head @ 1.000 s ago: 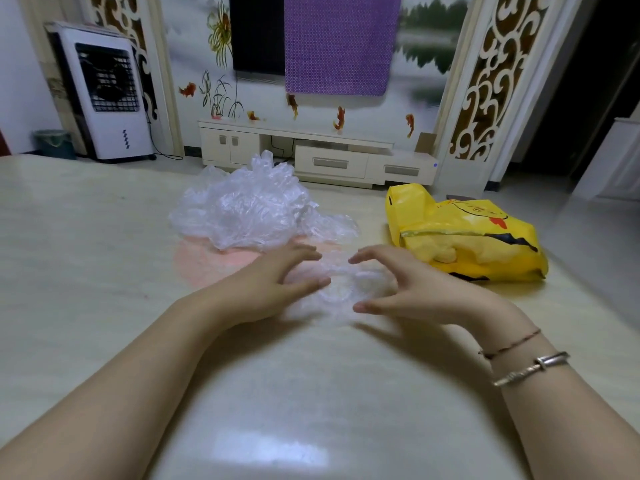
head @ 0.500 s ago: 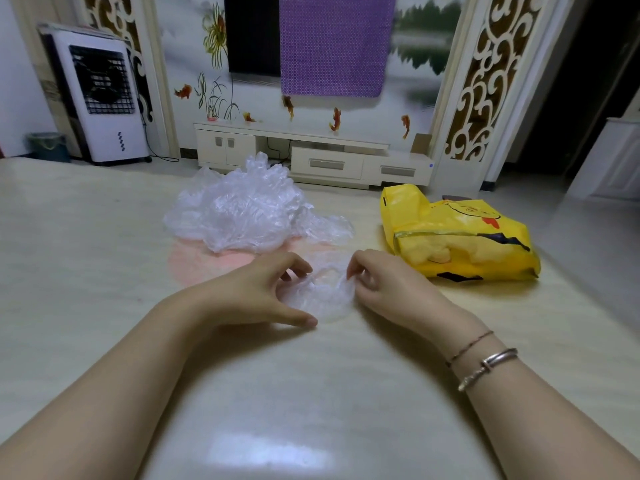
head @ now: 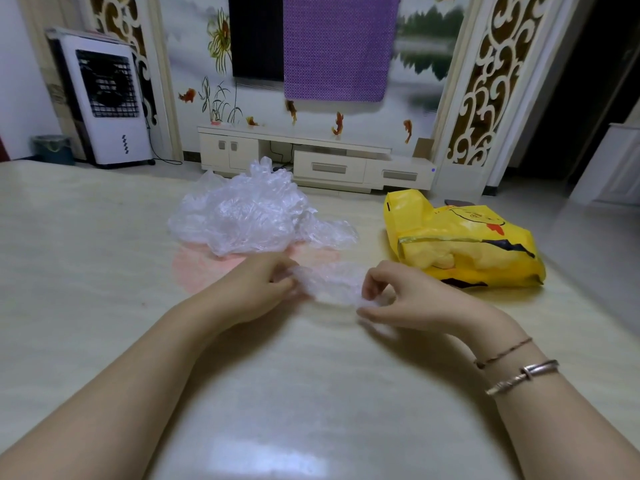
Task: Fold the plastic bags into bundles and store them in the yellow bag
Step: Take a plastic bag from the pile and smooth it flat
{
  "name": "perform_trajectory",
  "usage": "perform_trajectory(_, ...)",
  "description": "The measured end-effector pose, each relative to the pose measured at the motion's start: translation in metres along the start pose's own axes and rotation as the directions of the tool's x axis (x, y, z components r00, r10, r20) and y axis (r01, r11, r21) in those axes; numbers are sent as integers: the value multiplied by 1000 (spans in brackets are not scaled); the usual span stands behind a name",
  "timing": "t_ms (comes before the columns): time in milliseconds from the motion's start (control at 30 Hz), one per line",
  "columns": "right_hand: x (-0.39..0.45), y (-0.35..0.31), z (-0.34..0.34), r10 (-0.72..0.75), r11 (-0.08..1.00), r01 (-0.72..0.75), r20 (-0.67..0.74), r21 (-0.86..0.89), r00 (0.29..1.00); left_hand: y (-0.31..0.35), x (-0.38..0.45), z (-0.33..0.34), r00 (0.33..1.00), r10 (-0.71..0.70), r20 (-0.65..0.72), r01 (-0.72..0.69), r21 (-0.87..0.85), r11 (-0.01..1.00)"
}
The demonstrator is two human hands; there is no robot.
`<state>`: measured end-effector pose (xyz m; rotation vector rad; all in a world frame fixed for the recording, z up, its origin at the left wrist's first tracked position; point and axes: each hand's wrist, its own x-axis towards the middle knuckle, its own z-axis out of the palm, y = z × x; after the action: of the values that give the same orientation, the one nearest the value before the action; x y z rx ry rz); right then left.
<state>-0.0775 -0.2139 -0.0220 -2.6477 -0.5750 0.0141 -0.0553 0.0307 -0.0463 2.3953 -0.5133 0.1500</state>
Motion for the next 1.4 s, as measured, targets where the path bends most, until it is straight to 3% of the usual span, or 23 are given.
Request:
perform_trajectory(267,19,4,16,203,973,-186,-124,134,971,2,5,6,986,-149,-79,147,-31,989)
perform_trajectory(467,29,3,31,237,965,-259,-306,-33,922,8,8,18,949,-208,-236,236,100,967)
perform_trajectory(633,34,0,33,193,943,-270,-341,-194,920,14,8,20,924,-219,-315,304,253,918)
perform_trajectory(767,35,1,36,165,916,-274,-348,-292,923,6,8,19,917,-207,-342,292,219,931)
perform_trajectory(867,34,4,37,149,973,-197,-324,-121,934,0,13,18,935,-207,-287,228,40,973)
perform_trajectory(933,30,1,30,166,976,-119,-263,185,950,2,12,15,949,-196,-247,167,-134,977)
perform_trajectory(1000,19,-8,14,174,846,-68,-152,529,973,9,10,8,959,-164,-231,79,-337,938)
perform_trajectory(1067,7,-14,-2,124,681,-63,-30,730,992,19,9,0,978,-120,-171,10,-533,846)
perform_trajectory(1133,-1,-18,-14,33,593,-75,69,802,997,26,9,-5,995,-88,-49,36,-647,762)
perform_trajectory(1233,-7,-20,-22,-43,601,-97,153,794,987,33,1,-1,986,-3,167,100,-573,814)
perform_trajectory(1300,-7,-18,-22,-17,636,-134,188,760,982,35,-5,3,967,13,256,131,-539,832)
perform_trajectory(1400,-4,-13,-20,98,641,-199,178,741,979,39,-10,0,956,35,291,154,-603,783)
